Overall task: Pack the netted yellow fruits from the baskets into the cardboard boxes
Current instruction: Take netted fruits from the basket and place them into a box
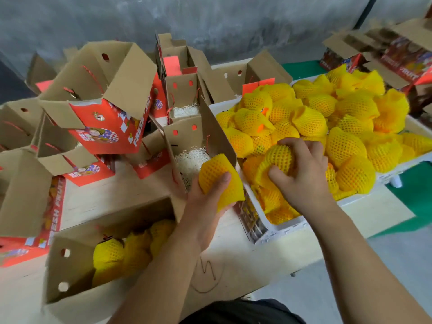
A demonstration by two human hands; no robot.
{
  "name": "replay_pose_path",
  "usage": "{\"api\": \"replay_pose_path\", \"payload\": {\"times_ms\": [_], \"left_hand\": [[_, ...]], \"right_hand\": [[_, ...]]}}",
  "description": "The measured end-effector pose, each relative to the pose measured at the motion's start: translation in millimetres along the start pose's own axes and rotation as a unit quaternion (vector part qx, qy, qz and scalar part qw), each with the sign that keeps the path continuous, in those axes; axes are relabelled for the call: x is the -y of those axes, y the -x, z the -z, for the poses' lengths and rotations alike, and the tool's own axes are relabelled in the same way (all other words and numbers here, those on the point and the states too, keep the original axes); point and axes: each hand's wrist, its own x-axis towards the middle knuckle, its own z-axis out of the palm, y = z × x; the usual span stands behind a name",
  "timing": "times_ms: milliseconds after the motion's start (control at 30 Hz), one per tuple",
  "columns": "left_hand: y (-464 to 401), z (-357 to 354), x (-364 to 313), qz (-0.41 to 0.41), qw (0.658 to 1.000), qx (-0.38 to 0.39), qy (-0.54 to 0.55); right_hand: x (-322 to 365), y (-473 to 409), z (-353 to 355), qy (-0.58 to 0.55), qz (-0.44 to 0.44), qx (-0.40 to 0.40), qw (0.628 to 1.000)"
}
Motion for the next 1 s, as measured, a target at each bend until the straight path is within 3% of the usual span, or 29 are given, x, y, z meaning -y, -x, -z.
{"api": "replay_pose_path", "payload": {"times_ms": [133,200,300,400,500,633,700,767,867,1000], "left_hand": [[28,39,-24,-0.004,1.0,0.016,-0.011],[41,68,-42,0.045,0.998,-0.002,0.048],[56,117,-64,0.039,0.999,-0.031,-0.001],[80,170,-80,0.05,0.995,-0.081,0.007],[93,229,-86,0.06,0.985,-0.138,0.085],[103,272,-92,0.091,0.982,-0.159,0.052],[105,280,-91,0.076,0.977,-0.196,0.024],[104,288,-89,0.071,0.97,-0.224,0.061],[98,297,-85,0.066,0.96,-0.253,0.097],[90,294,-73,0.133,0.957,-0.255,0.051]], "right_hand": [[79,40,-41,-0.204,0.005,0.072,0.976],[108,56,-66,-0.245,-0.026,0.089,0.965],[138,74,-103,-0.286,-0.081,0.116,0.948],[166,93,-144,-0.37,-0.126,0.179,0.903],[189,105,-185,-0.429,-0.218,0.238,0.844],[196,117,-223,-0.349,-0.206,0.239,0.882],[190,119,-234,-0.312,-0.236,0.259,0.883],[179,118,-246,-0.229,-0.261,0.297,0.89],[174,115,-269,-0.127,-0.232,0.344,0.901],[184,118,-313,0.005,-0.181,0.375,0.909]]}}
